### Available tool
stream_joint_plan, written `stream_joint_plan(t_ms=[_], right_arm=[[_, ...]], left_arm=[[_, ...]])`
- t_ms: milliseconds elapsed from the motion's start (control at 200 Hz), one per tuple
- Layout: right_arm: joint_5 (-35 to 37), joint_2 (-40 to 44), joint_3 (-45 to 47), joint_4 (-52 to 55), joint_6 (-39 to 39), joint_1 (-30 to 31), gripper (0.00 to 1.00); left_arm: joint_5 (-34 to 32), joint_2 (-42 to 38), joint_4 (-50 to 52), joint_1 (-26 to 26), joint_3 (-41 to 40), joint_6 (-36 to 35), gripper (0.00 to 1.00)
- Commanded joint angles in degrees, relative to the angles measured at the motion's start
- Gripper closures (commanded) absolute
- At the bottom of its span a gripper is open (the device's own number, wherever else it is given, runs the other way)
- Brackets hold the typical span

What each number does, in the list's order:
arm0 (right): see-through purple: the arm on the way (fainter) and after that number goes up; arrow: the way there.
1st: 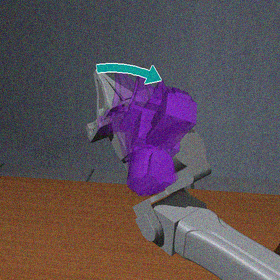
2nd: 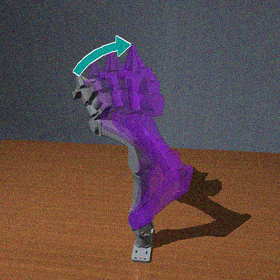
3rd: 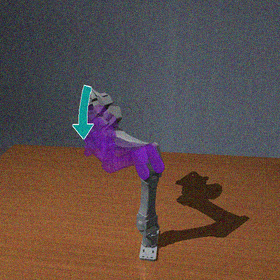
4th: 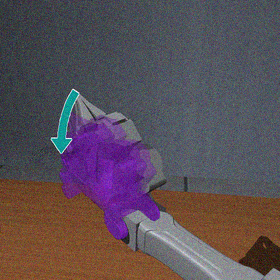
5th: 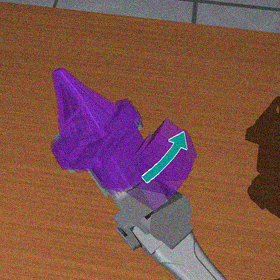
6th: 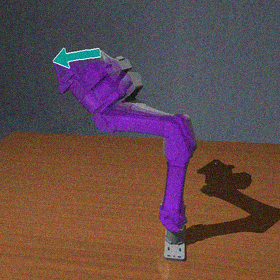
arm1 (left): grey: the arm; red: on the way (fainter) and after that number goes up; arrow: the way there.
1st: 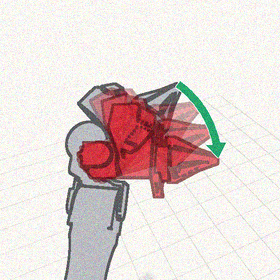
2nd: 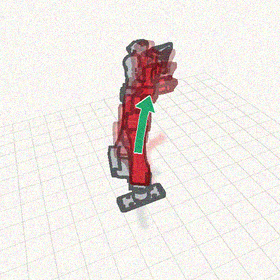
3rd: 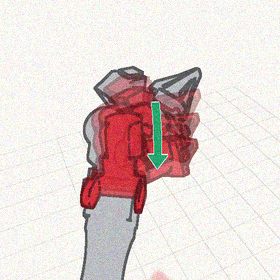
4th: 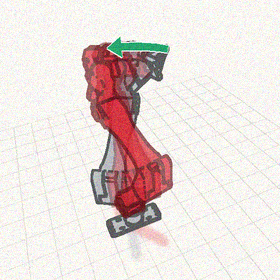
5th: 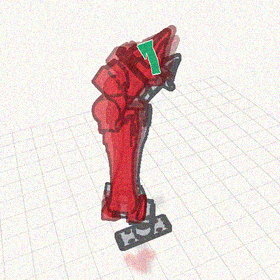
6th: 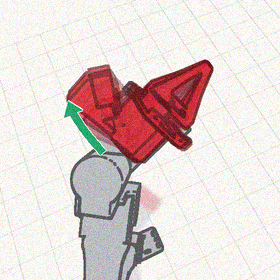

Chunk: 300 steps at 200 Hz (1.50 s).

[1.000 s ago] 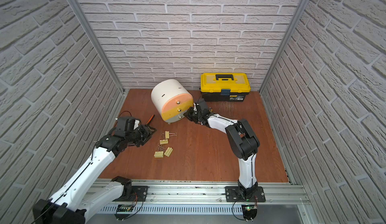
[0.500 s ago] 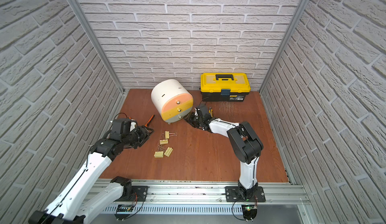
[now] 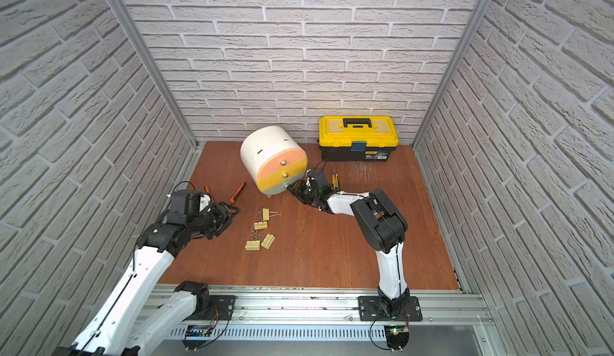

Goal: Put the binder clips in the drawer according to color
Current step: Open the drawer in the storage box.

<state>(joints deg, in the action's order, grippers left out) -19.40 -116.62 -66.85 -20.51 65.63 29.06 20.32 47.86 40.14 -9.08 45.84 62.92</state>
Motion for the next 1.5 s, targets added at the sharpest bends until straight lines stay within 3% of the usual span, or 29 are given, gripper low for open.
stream_joint_plan(t_ms=[0, 305, 1070, 1495], right_arm=[[-0.3, -0.9, 0.2, -5.6, 1.3, 0.4, 0.52], [-0.4, -3.3, 0.3, -10.6, 2.9, 0.4, 0.52], [-0.8, -8.2, -2.5, -17.3, 6.0, 0.4, 0.65], [0.7, -10.2, -2.7, -21.9, 8.3, 0.3, 0.78]], left_arm=[[1.8, 0.5, 0.7, 1.0, 0.4, -2.1, 0.44], [3.1, 2.4, 1.2, 2.1, 1.8, -3.4, 0.45], [3.7, 3.8, 3.0, 2.8, 3.4, -4.7, 0.45], [3.4, 3.4, 4.7, 2.7, 4.2, -5.3, 0.45]])
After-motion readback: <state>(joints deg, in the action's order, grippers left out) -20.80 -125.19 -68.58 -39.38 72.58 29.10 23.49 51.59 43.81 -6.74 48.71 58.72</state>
